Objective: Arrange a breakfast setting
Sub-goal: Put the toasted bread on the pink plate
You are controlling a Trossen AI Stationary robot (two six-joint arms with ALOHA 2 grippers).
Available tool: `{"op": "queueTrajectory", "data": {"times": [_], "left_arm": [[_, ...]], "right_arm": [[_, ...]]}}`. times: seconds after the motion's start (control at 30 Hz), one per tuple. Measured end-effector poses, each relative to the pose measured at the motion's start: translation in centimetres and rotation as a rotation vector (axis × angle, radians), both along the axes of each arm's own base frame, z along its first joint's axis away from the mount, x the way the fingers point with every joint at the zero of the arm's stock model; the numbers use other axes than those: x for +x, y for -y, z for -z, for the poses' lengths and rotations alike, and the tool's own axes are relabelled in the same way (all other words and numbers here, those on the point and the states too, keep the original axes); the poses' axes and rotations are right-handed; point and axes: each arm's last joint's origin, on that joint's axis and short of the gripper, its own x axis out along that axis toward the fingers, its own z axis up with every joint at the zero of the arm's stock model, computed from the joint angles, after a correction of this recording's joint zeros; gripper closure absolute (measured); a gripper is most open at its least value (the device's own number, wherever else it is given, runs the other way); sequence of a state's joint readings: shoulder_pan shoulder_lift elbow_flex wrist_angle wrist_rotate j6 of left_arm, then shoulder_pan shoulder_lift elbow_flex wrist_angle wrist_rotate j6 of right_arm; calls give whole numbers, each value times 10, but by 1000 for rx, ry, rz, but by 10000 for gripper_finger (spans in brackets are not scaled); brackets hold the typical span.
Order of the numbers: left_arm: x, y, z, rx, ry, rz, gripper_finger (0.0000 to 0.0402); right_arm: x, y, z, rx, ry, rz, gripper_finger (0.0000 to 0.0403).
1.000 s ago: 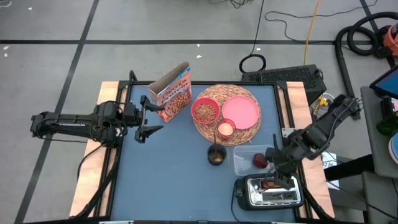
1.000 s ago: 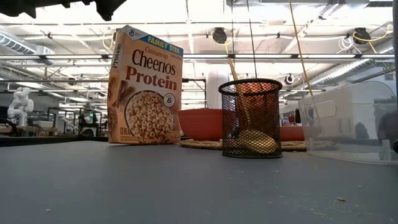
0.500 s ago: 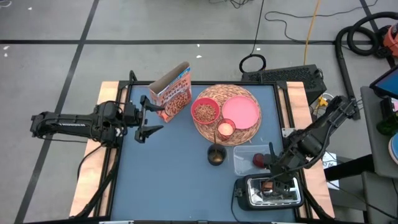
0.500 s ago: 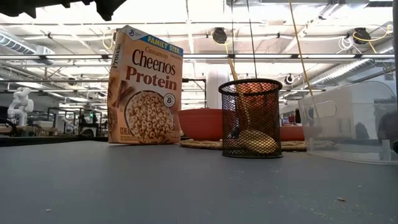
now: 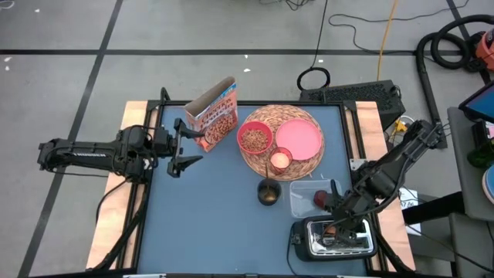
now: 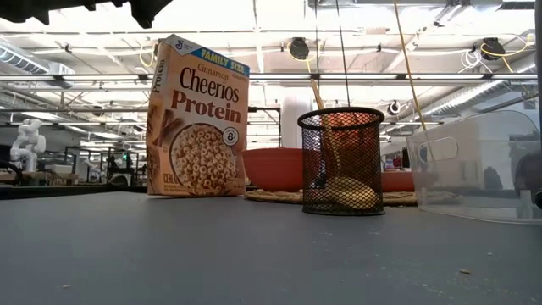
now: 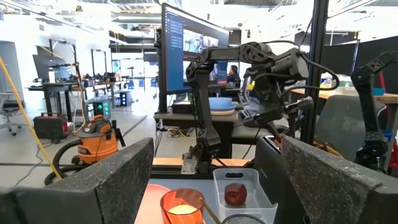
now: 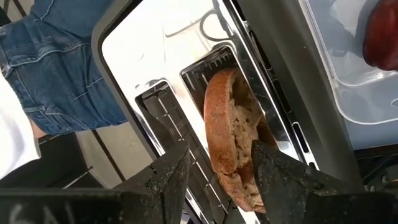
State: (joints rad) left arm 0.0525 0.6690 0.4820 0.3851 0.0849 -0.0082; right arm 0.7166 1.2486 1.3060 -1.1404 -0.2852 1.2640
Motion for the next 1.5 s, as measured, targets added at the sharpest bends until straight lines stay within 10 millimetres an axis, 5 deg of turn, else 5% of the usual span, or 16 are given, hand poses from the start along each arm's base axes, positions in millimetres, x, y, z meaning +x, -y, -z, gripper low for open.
{"op": "queueTrajectory", "data": {"times": [0.43, 1.0, 1.5], "left_arm": [[0, 0, 0, 0, 0, 0, 43], [0, 0, 0, 0, 0, 0, 43], [0, 0, 0, 0, 0, 0, 43]], "right_arm": [[7, -6, 9, -27, -23, -26, 241], [7, -6, 9, -24, -24, -28, 361], [2, -2, 2, 3, -12, 1, 371]]}}
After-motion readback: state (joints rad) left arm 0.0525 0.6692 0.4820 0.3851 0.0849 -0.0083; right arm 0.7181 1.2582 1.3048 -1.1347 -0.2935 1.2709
